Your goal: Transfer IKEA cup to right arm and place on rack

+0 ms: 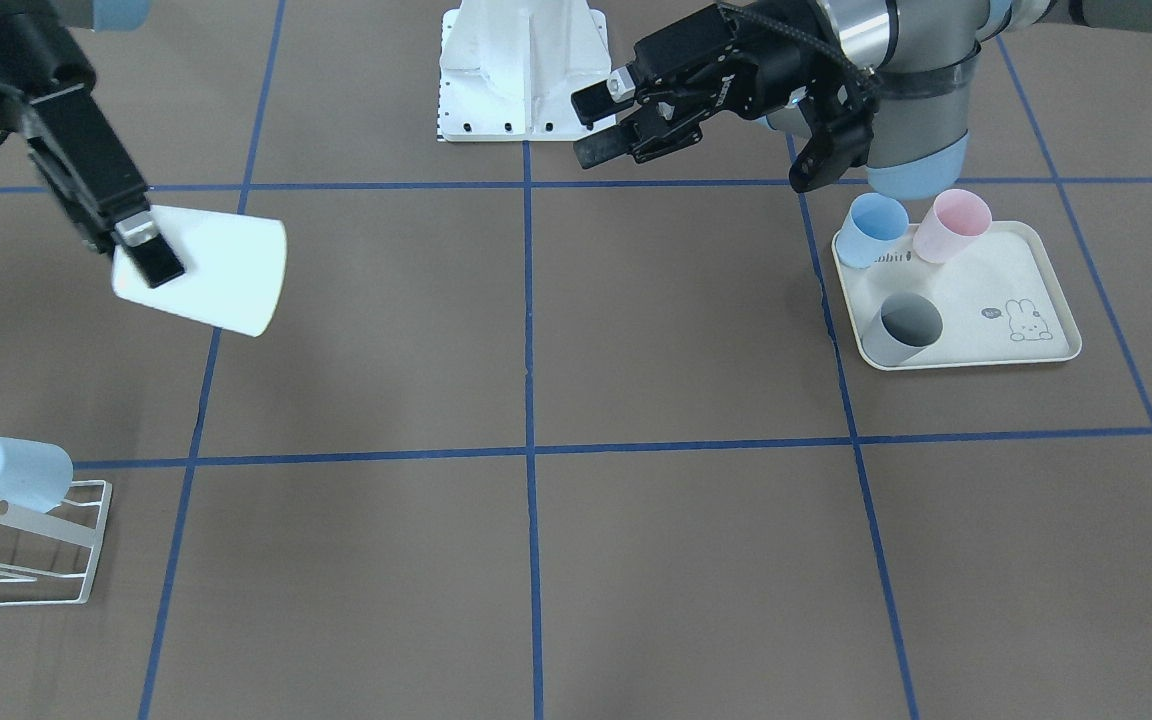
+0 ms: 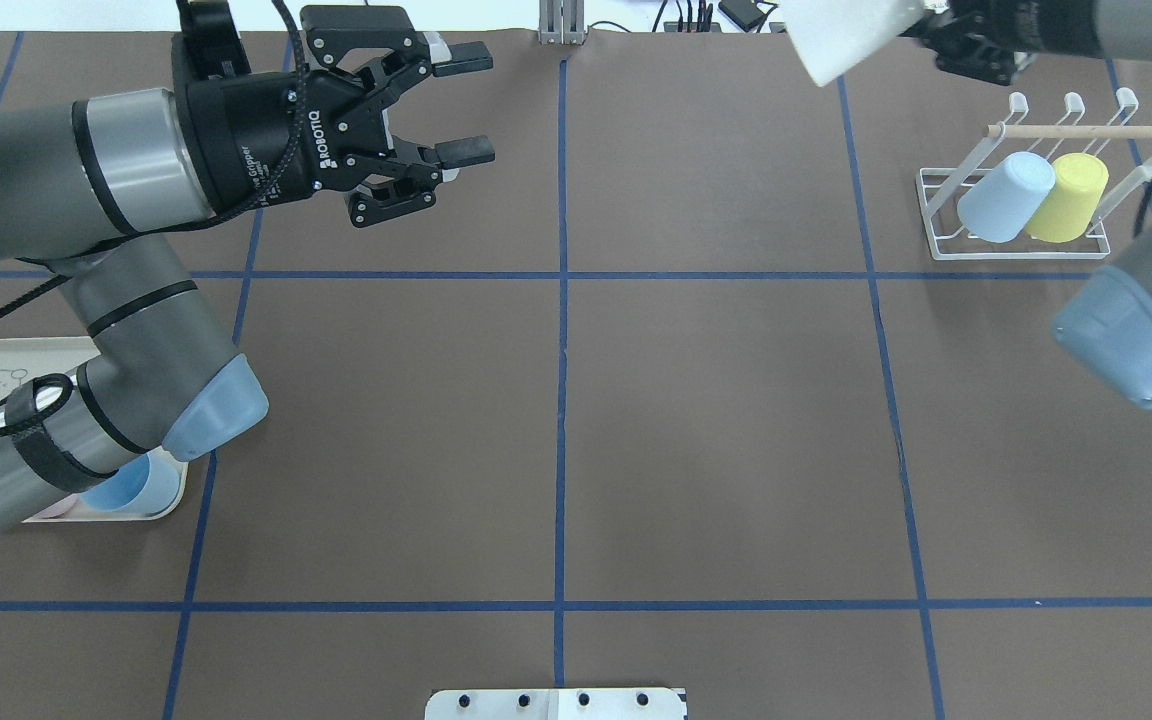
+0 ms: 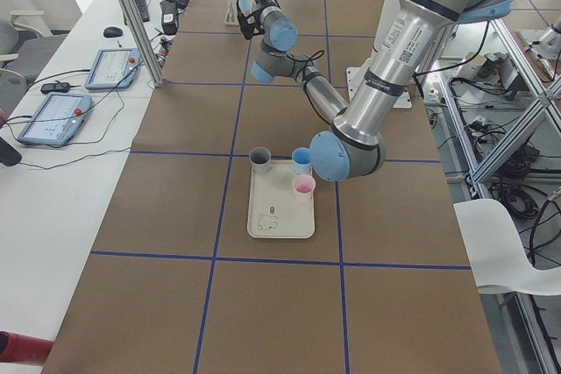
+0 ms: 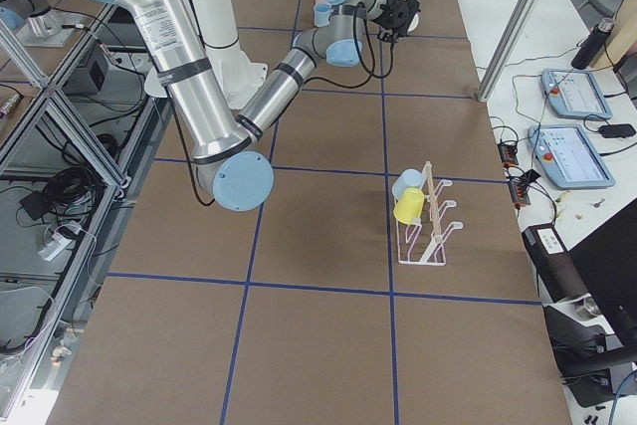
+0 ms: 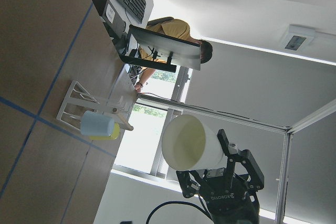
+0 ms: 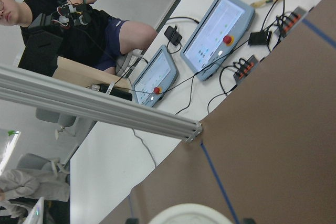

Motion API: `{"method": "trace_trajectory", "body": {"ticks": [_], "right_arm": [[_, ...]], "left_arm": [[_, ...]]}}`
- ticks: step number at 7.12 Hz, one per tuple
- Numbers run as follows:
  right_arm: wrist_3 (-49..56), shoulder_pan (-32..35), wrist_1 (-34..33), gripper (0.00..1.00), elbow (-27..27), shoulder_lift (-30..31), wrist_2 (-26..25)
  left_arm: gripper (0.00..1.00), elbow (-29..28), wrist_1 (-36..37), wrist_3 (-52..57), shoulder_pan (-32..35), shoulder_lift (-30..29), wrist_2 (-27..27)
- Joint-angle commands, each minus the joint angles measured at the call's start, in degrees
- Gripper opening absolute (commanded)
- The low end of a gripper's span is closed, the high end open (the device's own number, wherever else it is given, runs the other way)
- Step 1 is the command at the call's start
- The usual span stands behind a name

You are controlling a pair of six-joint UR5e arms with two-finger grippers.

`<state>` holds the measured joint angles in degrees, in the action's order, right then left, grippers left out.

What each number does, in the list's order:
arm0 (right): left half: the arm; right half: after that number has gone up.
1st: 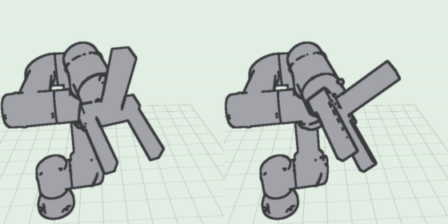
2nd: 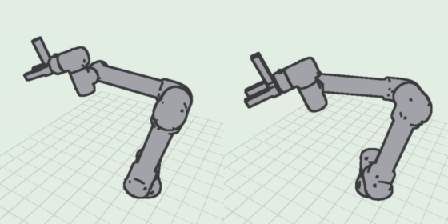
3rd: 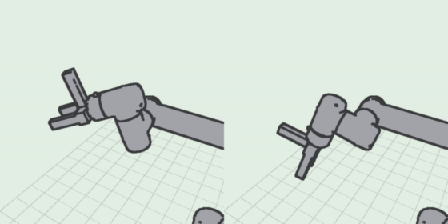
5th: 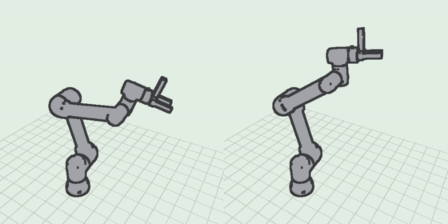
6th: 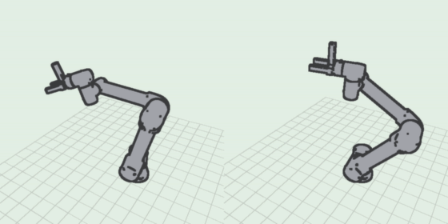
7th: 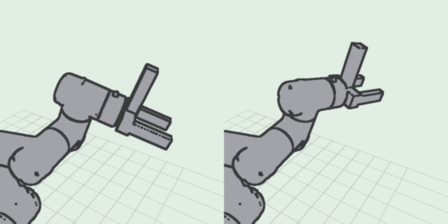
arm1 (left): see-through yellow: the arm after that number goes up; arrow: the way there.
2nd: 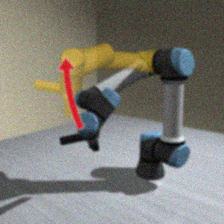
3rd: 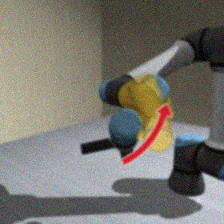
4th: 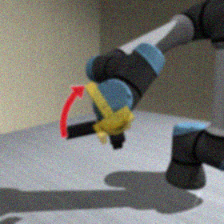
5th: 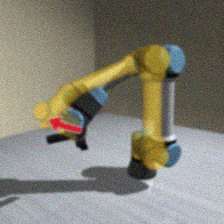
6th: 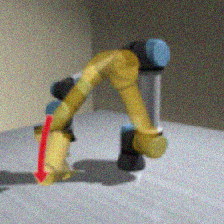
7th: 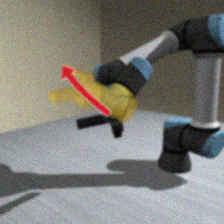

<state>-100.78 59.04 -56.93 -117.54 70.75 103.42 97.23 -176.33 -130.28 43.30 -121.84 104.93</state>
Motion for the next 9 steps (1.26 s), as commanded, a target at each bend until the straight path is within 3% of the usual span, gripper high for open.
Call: {"method": "trace_trajectory", "body": {"ticks": [1,3,4,6,7,9], "right_arm": [[20.7,6.1,-2.1,0.00,-2.7,10.4,-0.5],[42.3,10.9,-2.0,0.00,-3.8,20.6,-0.5],[46.3,12.3,-1.4,0.00,-3.3,24.9,-0.5],[51.0,14.1,-1.3,0.00,0.7,27.2,-1.5],[51.2,14.0,-1.3,0.00,3.4,26.5,-4.9],[50.8,13.6,-1.2,0.00,7.9,23.5,-5.3]], "left_arm": [[0.73,-0.9,-0.1,0.0,-0.1,-0.2,-0.1],[0.73,-1.4,-0.1,0.0,-0.1,-0.2,-0.1],[0.73,-1.6,-0.1,0.0,-0.1,-0.2,-0.2],[0.73,-1.6,-0.1,0.0,-0.1,-0.2,-0.2],[0.73,-1.7,-0.1,0.0,-0.1,-0.2,-0.2],[0.73,-1.7,-0.1,0.0,-0.1,-0.2,-0.2]]}}
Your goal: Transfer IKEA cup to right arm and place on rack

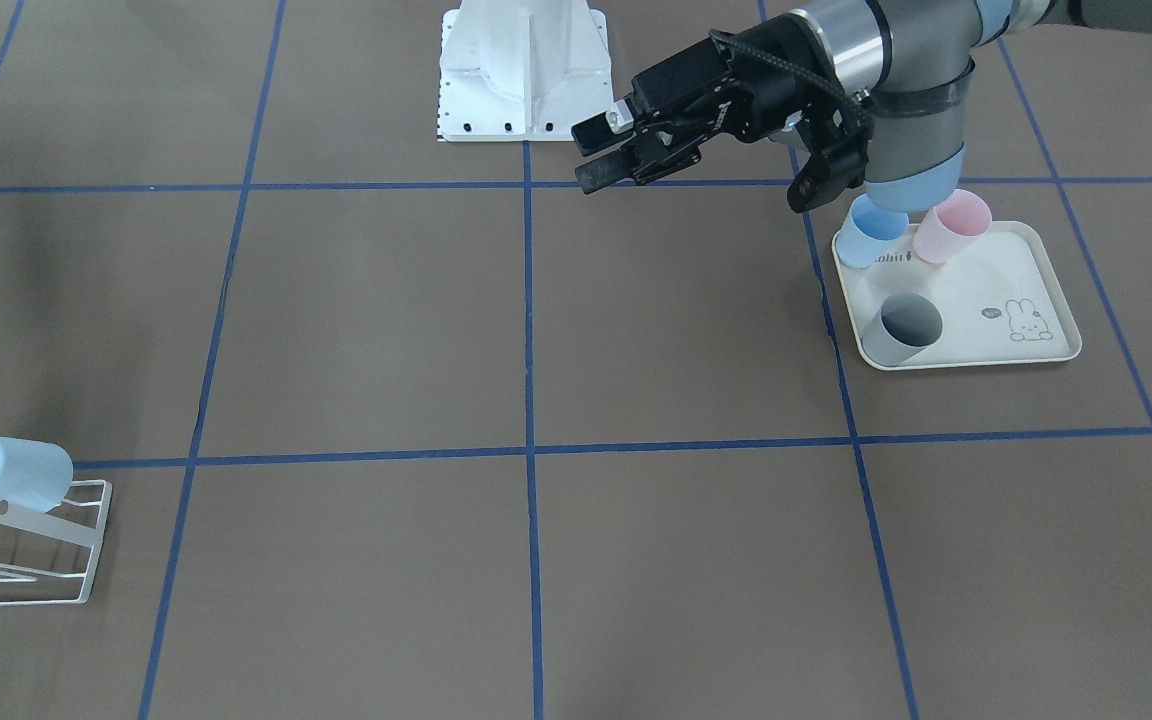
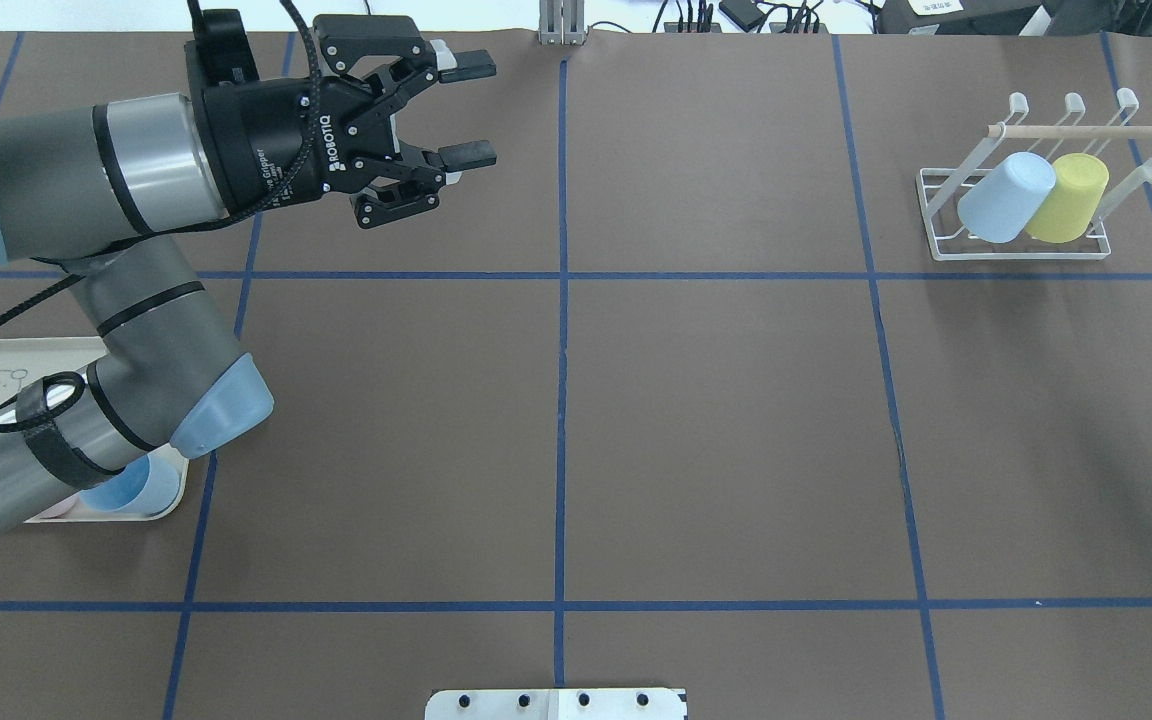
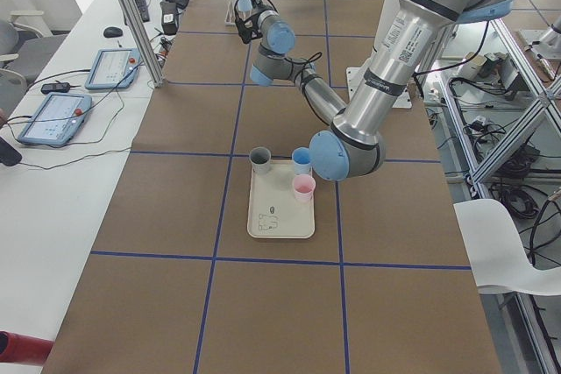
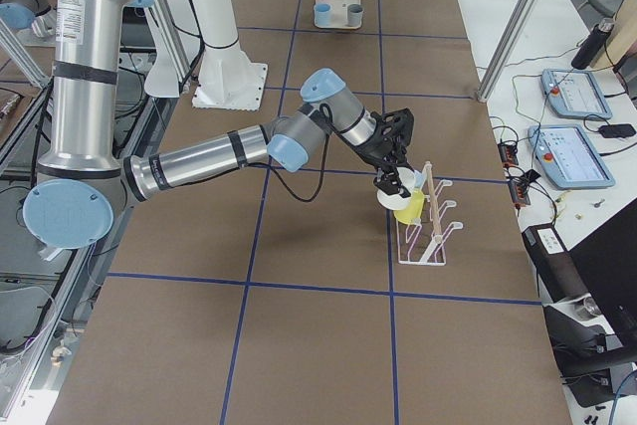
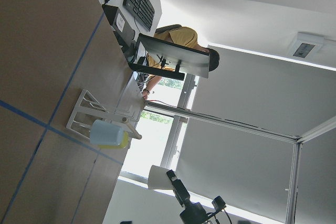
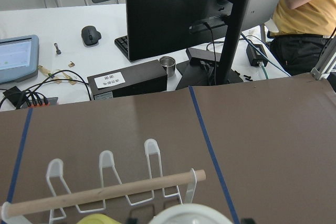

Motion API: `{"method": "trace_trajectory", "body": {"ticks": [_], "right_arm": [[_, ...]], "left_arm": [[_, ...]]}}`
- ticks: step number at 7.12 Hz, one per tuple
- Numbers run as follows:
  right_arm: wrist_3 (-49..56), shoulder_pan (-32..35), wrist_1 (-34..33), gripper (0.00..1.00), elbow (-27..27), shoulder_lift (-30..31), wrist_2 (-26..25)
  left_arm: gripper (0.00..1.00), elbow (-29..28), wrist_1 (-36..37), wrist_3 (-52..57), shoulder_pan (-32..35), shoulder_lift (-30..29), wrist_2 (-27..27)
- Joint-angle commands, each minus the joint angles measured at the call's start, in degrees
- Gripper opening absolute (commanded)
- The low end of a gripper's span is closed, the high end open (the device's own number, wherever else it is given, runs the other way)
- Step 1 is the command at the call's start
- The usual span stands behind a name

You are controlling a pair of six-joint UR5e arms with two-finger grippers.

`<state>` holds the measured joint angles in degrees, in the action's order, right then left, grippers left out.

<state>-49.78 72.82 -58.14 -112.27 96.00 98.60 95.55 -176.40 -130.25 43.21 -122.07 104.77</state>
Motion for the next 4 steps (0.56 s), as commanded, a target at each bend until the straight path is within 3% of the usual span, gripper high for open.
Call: {"method": "trace_trajectory", "body": {"ticks": [1,4], "right_arm": [[-0.6,-0.5,0.0,0.00,4.8,-3.3,-0.4],[-0.7,-2.9,0.0,0.00,7.1,-4.3,-0.7]], "left_arm": [[0.73,0.0,0.1,0.0,-0.1,0.0,0.0],[0.73,0.0,0.0,0.0,0.0,0.1,0.1]]}}
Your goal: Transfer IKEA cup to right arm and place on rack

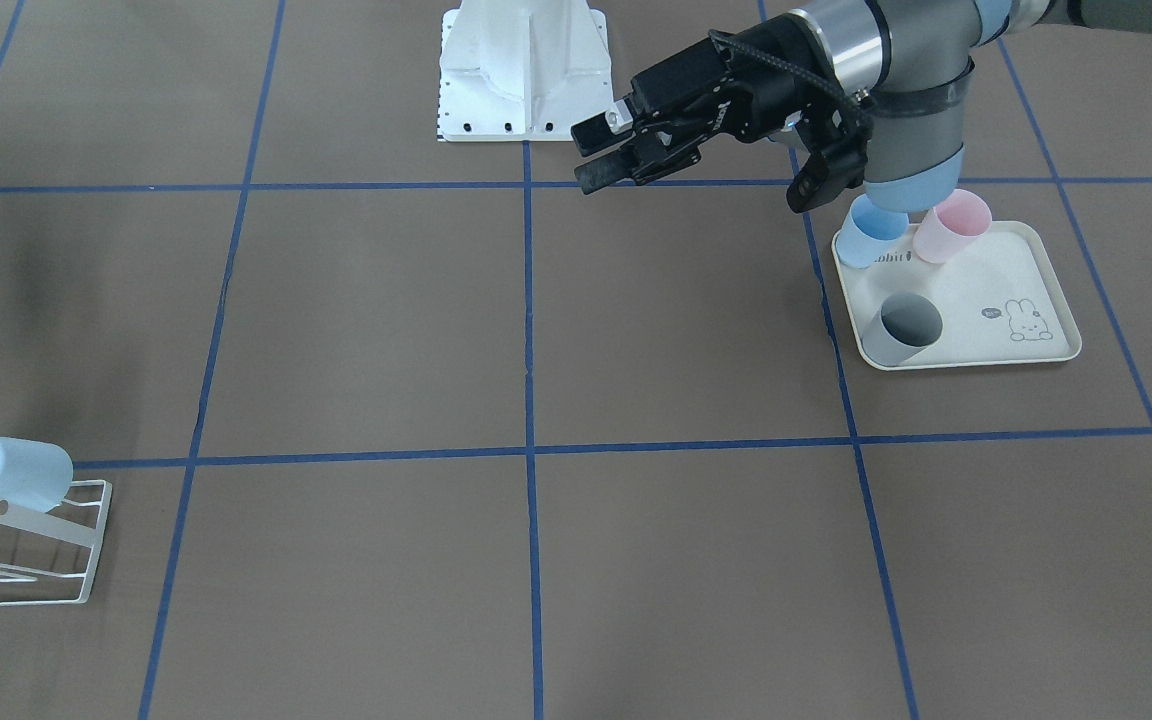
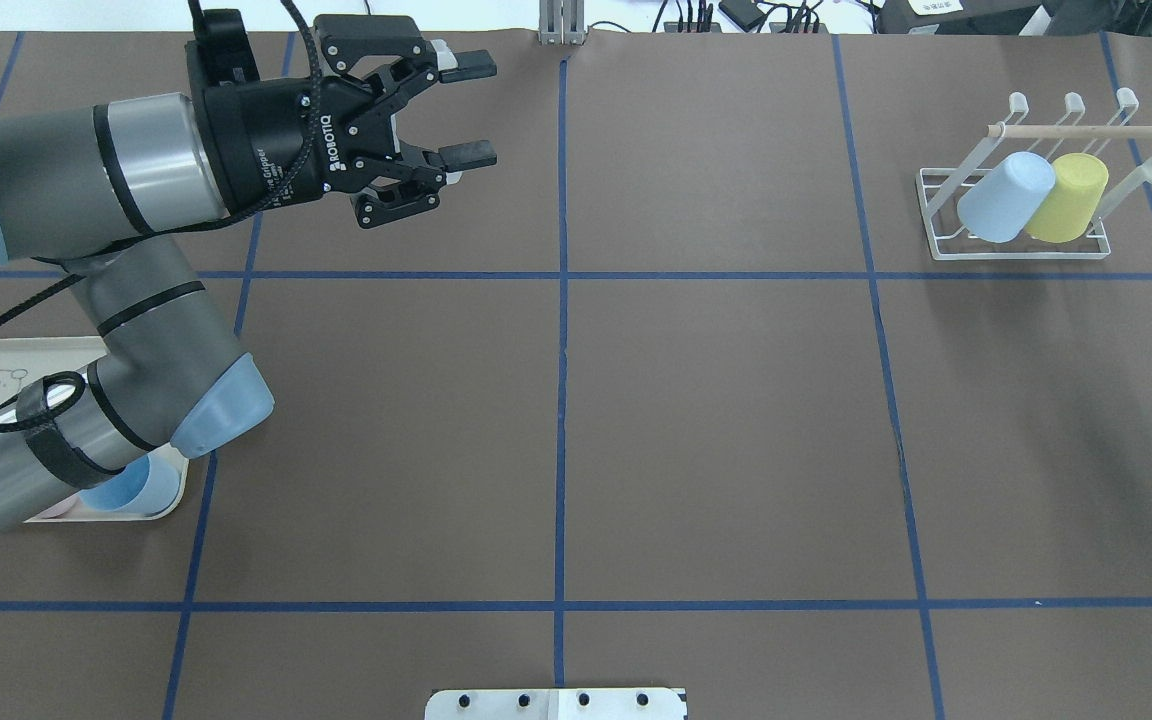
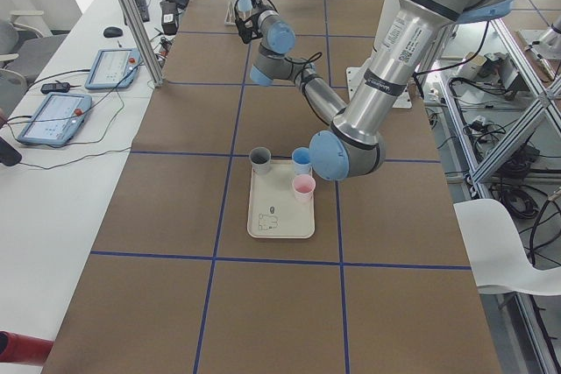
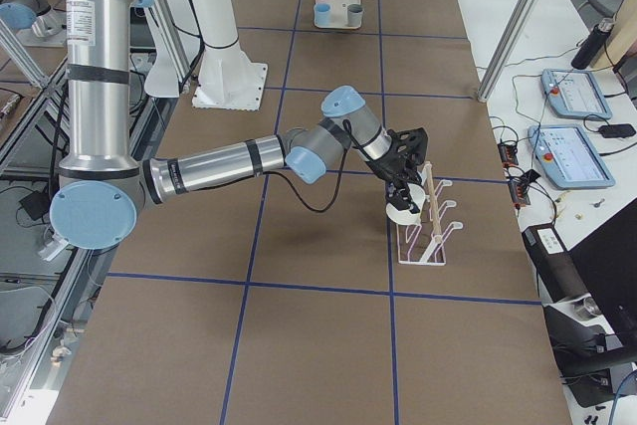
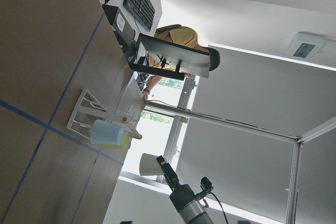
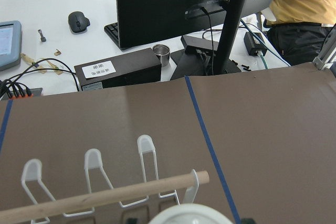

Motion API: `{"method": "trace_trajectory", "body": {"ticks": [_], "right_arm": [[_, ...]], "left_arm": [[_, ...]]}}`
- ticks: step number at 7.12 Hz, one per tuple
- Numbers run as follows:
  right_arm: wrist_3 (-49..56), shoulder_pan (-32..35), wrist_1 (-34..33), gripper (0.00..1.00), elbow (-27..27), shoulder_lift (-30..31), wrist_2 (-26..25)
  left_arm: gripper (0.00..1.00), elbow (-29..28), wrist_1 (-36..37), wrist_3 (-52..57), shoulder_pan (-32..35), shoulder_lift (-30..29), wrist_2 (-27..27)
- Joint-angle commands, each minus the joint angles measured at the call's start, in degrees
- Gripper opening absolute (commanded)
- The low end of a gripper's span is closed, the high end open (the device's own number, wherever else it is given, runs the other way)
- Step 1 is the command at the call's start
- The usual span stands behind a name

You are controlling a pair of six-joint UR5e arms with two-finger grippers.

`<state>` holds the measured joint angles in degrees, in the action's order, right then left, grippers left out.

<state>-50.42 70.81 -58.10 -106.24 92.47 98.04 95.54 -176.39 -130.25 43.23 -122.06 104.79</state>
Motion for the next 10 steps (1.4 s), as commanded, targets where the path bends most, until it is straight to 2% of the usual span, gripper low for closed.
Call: {"method": "trace_trajectory", "body": {"ticks": [1,3,5,10], "right_arm": [[0.1,-1.1,0.1,0.00,2.6,-1.9,-0.1],[0.1,-1.1,0.3,0.00,3.8,-3.6,-0.4],[0.1,-2.3,0.3,0.00,5.5,-4.8,-3.3],[0.1,-2.7,0.3,0.00,8.3,-6.4,-3.3]], "left_arm": [[0.73,0.0,0.0,0.0,-0.1,0.0,0.1],[0.73,0.0,0.0,0.0,-0.1,0.0,0.1],[0.73,0.0,0.1,0.0,-0.1,0.0,0.1],[0.73,0.0,0.1,0.0,-0.1,-0.1,0.1]]}}
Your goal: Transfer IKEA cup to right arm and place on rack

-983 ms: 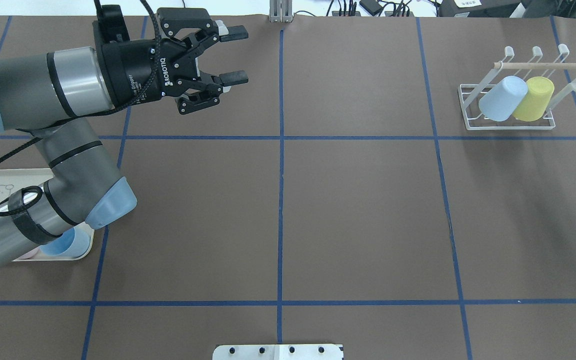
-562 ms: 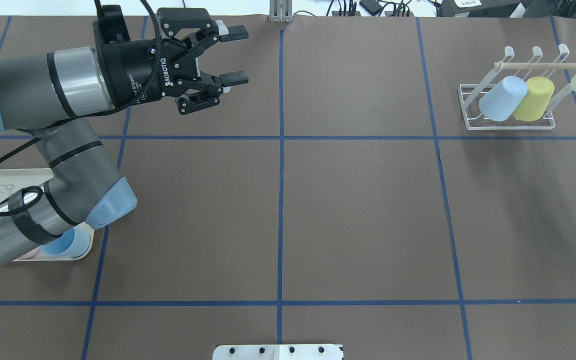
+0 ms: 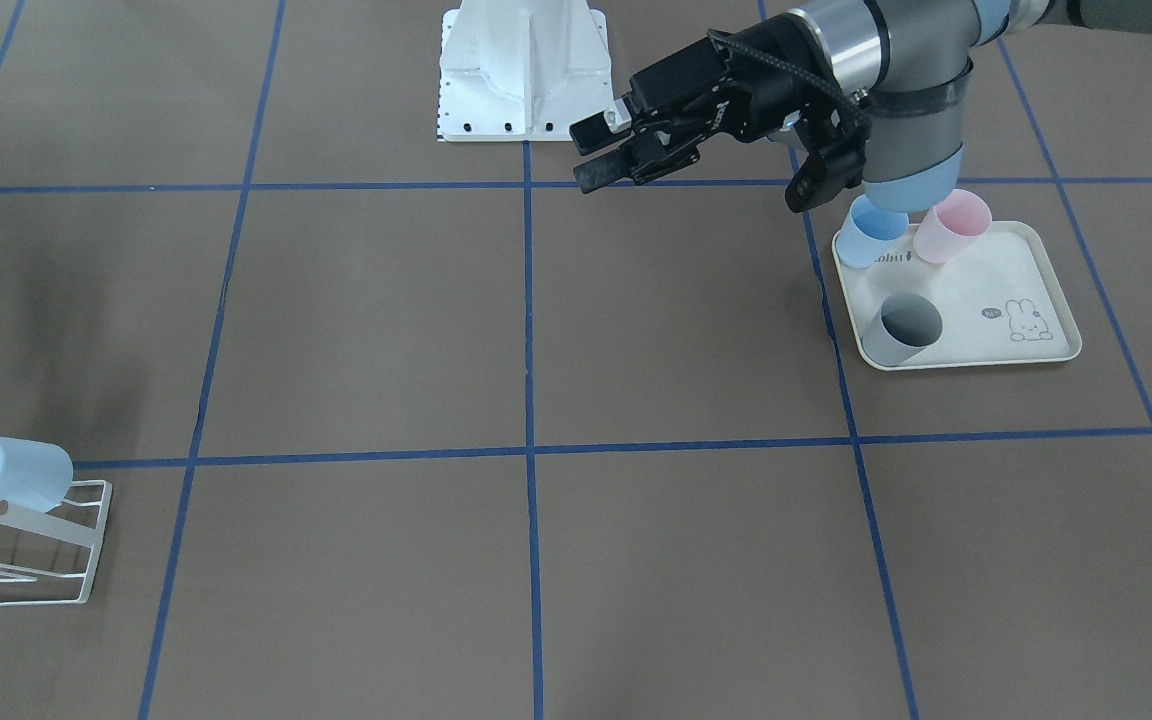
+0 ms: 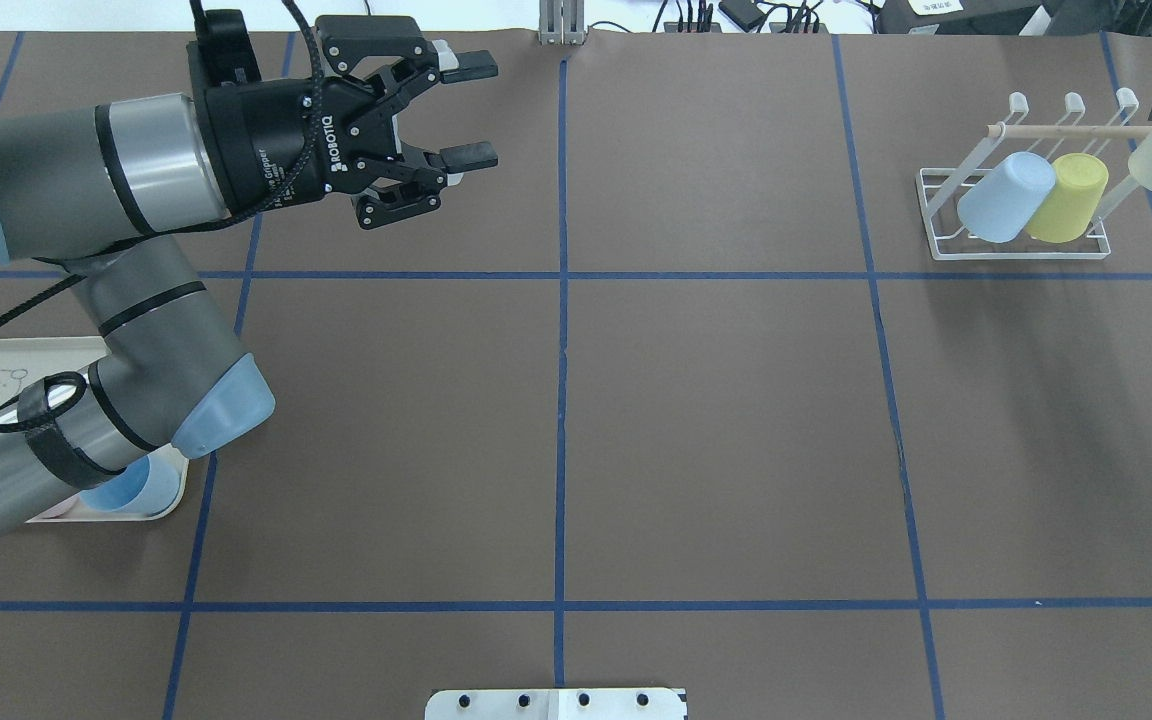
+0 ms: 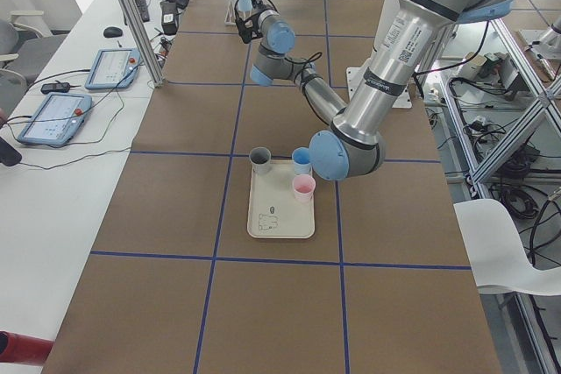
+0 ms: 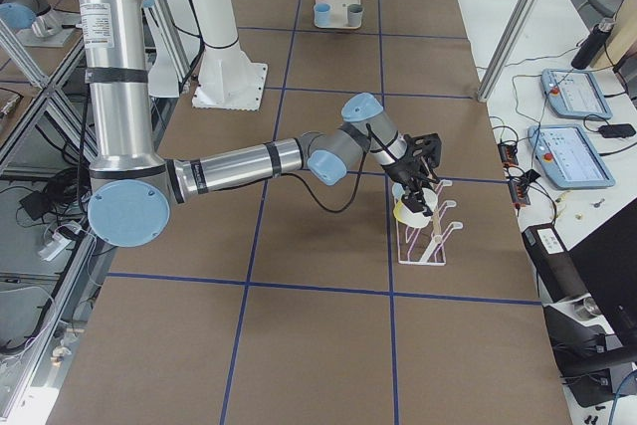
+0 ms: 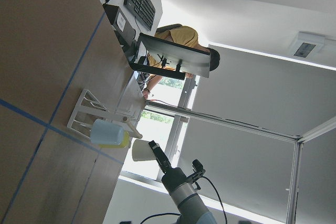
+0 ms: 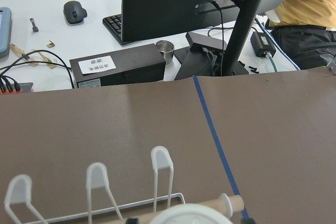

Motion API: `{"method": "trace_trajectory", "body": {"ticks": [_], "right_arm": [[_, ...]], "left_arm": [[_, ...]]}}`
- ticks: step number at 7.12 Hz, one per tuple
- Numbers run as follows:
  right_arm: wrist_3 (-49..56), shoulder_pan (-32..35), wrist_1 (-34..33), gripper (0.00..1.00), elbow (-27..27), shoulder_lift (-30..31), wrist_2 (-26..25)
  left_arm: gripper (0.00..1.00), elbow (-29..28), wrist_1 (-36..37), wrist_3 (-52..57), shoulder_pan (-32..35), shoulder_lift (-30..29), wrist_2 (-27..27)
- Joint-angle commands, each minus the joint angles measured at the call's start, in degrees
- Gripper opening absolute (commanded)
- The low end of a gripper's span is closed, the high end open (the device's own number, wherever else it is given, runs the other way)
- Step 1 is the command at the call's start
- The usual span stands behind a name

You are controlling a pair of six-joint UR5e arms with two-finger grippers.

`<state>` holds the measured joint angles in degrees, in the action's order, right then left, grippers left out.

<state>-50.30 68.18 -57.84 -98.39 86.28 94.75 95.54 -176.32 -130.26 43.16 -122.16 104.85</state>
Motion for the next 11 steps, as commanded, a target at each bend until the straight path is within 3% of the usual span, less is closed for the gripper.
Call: {"method": "trace_trajectory", "body": {"ticks": [1,4,8,9,10,11], "right_arm": [[-0.1,-0.3,0.0,0.00,0.6,-0.2,0.0],[0.0,-0.8,0.2,0.00,1.6,-0.8,-0.2],[-0.1,-1.6,8.2,0.00,7.9,-1.6,-0.2],[-0.2,-1.6,8.2,0.16,7.9,-1.6,-0.2],[-0.1,-1.7,8.2,0.68,8.0,-1.6,-0.2],[-0.4,-1.8,8.3,1.00,8.0,-1.5,-0.2]], "left_arm": [[0.73,0.0,-0.1,0.0,0.0,0.0,0.0],[0.73,0.0,-0.1,0.0,0.0,0.1,0.0],[0.73,0.0,0.0,0.0,0.0,0.0,0.0],[0.73,0.0,0.0,-0.1,0.0,-0.1,0.0],[0.73,0.0,0.0,0.0,0.0,-0.2,0.0],[0.73,0.0,0.0,-0.1,0.0,-0.2,0.0]]}}
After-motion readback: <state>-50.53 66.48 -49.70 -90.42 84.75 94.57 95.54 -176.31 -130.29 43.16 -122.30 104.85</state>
